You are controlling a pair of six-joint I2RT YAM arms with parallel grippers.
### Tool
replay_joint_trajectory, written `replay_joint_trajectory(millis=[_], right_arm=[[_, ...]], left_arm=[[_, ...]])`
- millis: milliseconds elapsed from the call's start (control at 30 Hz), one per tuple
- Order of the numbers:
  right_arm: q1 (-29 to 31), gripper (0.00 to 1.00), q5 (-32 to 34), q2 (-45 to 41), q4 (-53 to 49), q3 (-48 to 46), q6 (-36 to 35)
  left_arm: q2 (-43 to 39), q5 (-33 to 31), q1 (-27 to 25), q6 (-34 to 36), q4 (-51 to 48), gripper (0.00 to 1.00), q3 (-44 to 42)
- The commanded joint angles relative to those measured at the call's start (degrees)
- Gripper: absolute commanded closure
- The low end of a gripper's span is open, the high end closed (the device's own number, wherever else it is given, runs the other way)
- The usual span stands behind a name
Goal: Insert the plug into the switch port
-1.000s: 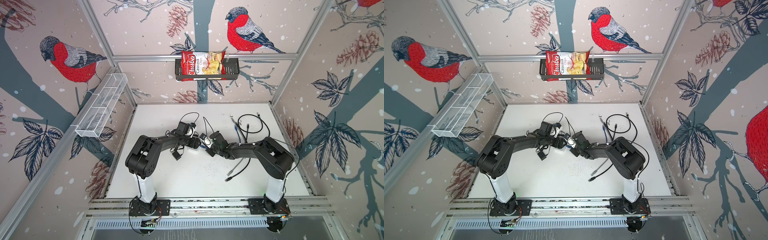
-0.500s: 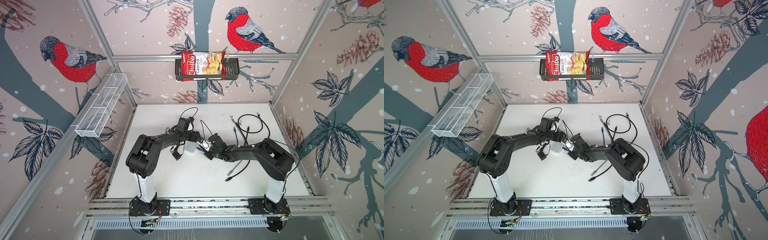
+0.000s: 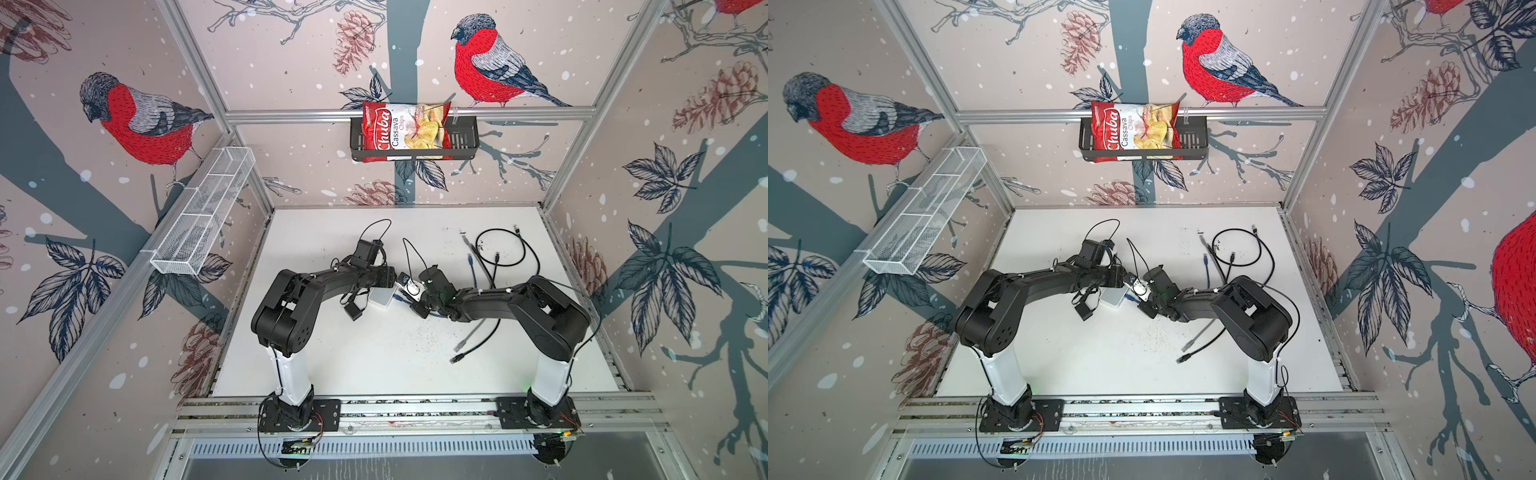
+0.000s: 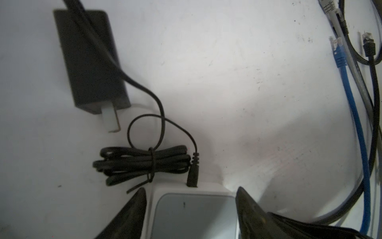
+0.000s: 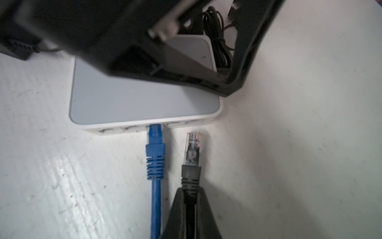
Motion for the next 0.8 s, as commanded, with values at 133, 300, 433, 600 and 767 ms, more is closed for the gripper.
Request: replay_joint_trajectory(millis=[133, 300, 433, 600, 767], right_arm=[[-0.1, 0.98, 1.4, 1.4, -3.4, 1.6, -3.2], [-0.2, 0.99, 2.1, 2.5, -3.7, 3.1, -4.0], [-0.1, 0.99, 2.0, 2.4, -3.2, 3.0, -5.2], [0.6, 0.99, 1.4, 1.4, -0.1, 1.0, -9.6], [0.6, 0.99, -1.0, 0.3, 2.8, -0.7, -13.2]], left_arm=[[1.0, 1.1, 0.0, -2.4, 2.0, 0.41, -0.5], [1.6, 1.3, 0.0, -1.3, 2.0, 0.46, -0.5], [1.6, 2.1, -0.1, 0.0, 2.2, 0.47, -0.7], [1.9, 4.6, -0.6, 3.5, 2.0, 0.48, -0.5], [1.9, 6.7, -0.7, 6.9, 0.9, 0.49, -0.4]])
